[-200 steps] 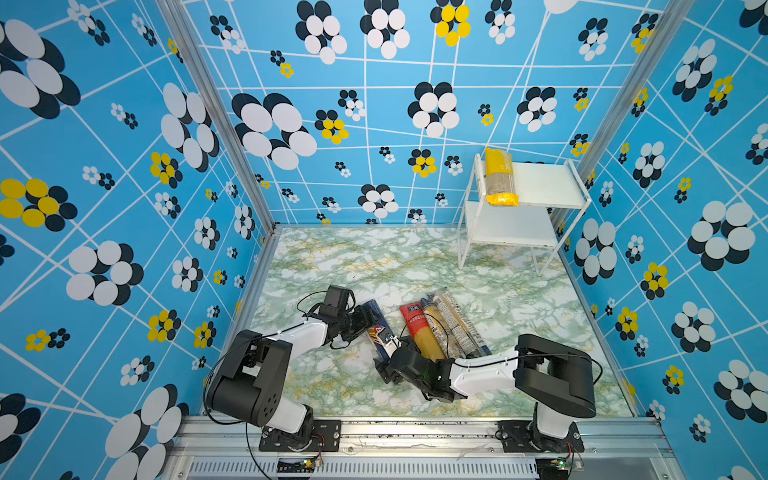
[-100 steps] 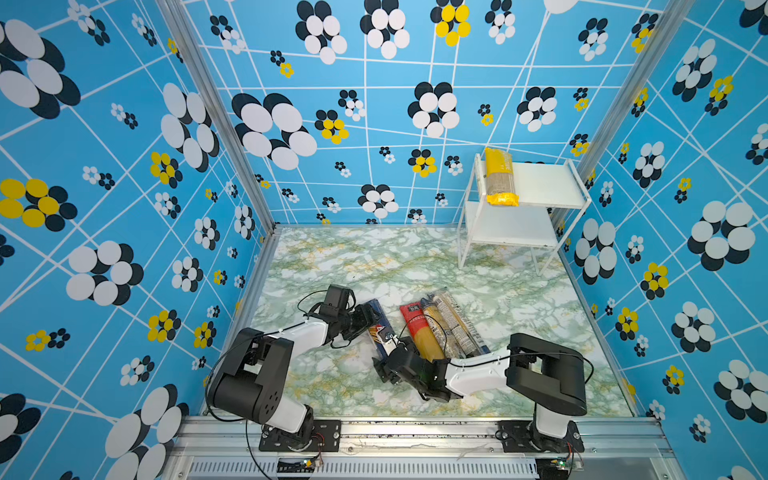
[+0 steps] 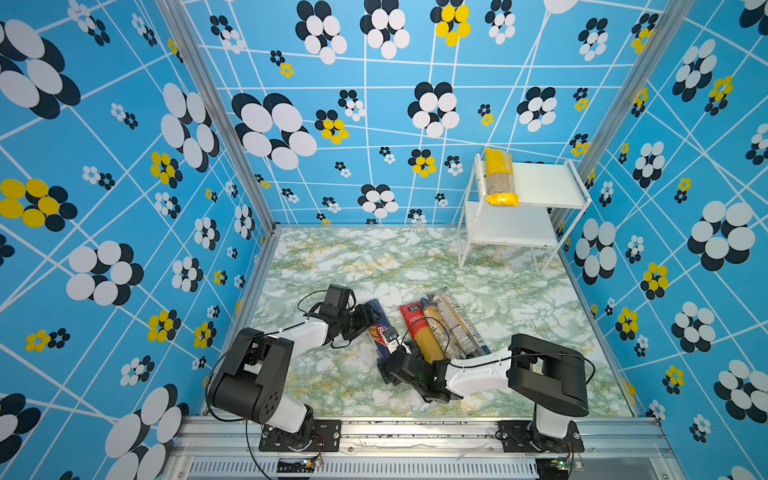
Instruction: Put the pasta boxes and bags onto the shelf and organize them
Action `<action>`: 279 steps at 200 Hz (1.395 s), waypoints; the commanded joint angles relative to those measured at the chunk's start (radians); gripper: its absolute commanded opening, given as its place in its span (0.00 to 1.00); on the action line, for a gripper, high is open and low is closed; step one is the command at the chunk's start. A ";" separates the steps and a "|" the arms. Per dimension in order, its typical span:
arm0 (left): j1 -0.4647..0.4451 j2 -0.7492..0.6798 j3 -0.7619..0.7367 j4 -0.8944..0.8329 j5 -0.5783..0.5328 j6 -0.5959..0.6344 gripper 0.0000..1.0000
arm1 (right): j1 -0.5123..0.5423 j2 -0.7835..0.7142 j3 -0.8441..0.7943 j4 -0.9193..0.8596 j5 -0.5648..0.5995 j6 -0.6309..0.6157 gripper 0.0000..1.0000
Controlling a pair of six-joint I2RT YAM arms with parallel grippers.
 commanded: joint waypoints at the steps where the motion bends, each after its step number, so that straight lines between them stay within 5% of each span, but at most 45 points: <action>1: -0.004 0.011 -0.018 0.016 0.001 0.013 0.76 | 0.026 -0.015 0.018 -0.143 0.009 0.041 0.89; 112: -0.003 0.003 -0.019 0.010 0.002 0.015 0.76 | 0.016 0.016 0.040 -0.161 0.014 0.092 0.84; 279: -0.003 0.008 -0.011 0.002 0.003 0.018 0.81 | -0.019 0.022 0.036 -0.165 -0.081 0.108 0.25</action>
